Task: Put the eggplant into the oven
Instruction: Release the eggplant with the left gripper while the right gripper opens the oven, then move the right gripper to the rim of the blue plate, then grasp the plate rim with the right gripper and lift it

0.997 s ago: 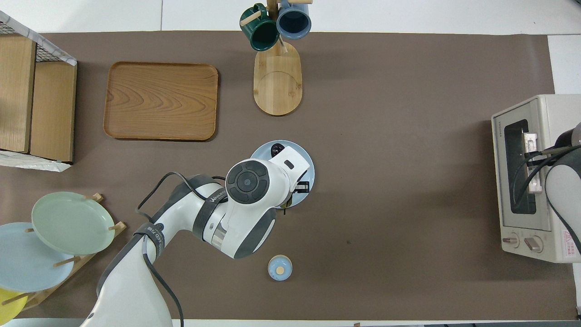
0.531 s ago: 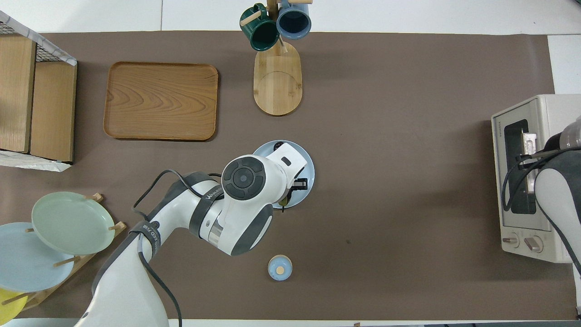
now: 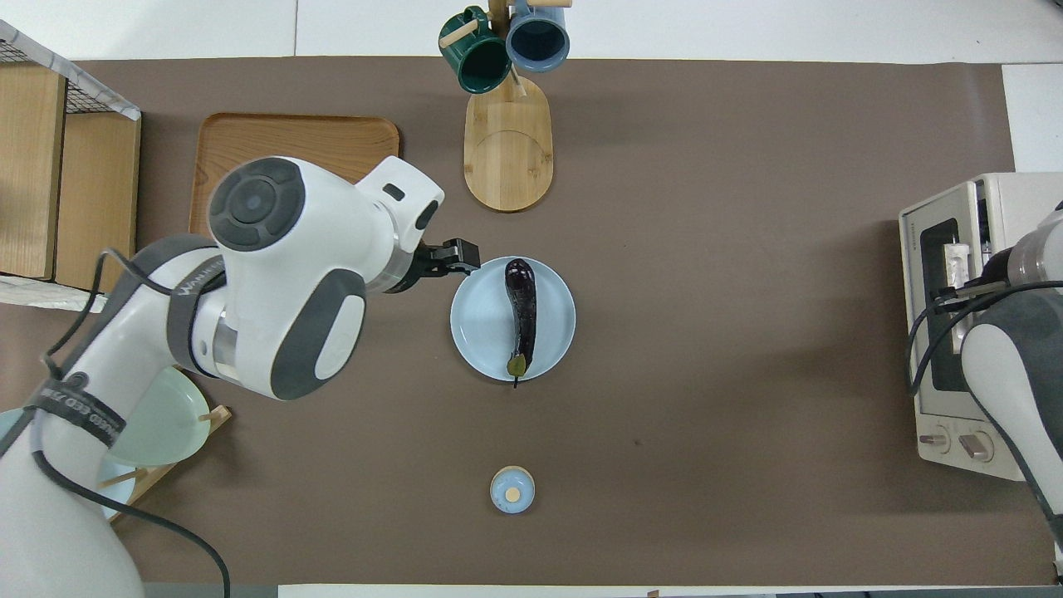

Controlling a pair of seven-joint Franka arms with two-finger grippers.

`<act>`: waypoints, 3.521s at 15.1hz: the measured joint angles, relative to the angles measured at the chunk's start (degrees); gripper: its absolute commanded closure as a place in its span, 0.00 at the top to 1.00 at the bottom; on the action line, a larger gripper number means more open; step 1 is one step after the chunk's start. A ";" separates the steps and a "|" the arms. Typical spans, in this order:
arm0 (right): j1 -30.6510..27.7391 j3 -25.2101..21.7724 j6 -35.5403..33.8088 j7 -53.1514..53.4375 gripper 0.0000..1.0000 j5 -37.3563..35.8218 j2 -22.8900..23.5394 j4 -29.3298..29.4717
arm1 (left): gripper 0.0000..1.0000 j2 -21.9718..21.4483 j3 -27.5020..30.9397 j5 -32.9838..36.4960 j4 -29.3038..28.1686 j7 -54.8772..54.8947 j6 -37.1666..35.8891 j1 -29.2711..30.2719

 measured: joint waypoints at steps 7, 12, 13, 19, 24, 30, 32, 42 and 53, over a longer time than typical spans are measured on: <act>4.50 0.20 4.71 4.89 0.00 5.36 1.65 -3.58 | 1.00 -5.12 0.56 1.48 4.58 18.43 -13.56 17.67; 6.66 0.33 9.15 6.22 0.00 6.82 4.80 -5.55 | 1.00 -11.28 0.44 6.16 4.38 21.79 -21.60 21.93; 6.84 0.40 10.52 6.51 0.00 6.84 5.16 -6.16 | 1.00 -12.30 0.23 6.39 4.19 21.79 -23.12 21.89; 8.28 0.47 19.98 9.13 0.00 6.93 7.12 -11.05 | 1.00 -15.27 -0.39 6.54 2.32 21.79 -27.39 21.71; 8.61 0.44 22.12 10.81 0.00 6.92 9.91 -11.24 | 1.00 -13.53 -0.41 6.58 7.95 21.82 -28.69 20.91; 13.29 0.32 23.02 15.74 0.00 7.05 11.52 -8.70 | 1.00 -10.93 -0.34 7.70 9.58 22.39 -28.74 20.87; 16.27 0.47 22.99 16.99 0.00 9.83 11.51 -6.63 | 1.00 -10.83 -0.35 7.70 9.49 22.50 -28.74 20.85; 46.29 2.28 -1.91 48.39 0.34 6.26 28.85 35.52 | 1.00 -11.13 -0.35 7.74 8.85 22.58 -30.01 20.70; 50.74 2.73 10.27 53.10 0.33 2.58 42.59 40.09 | 1.00 -11.30 -0.05 7.81 8.85 22.59 -29.99 20.69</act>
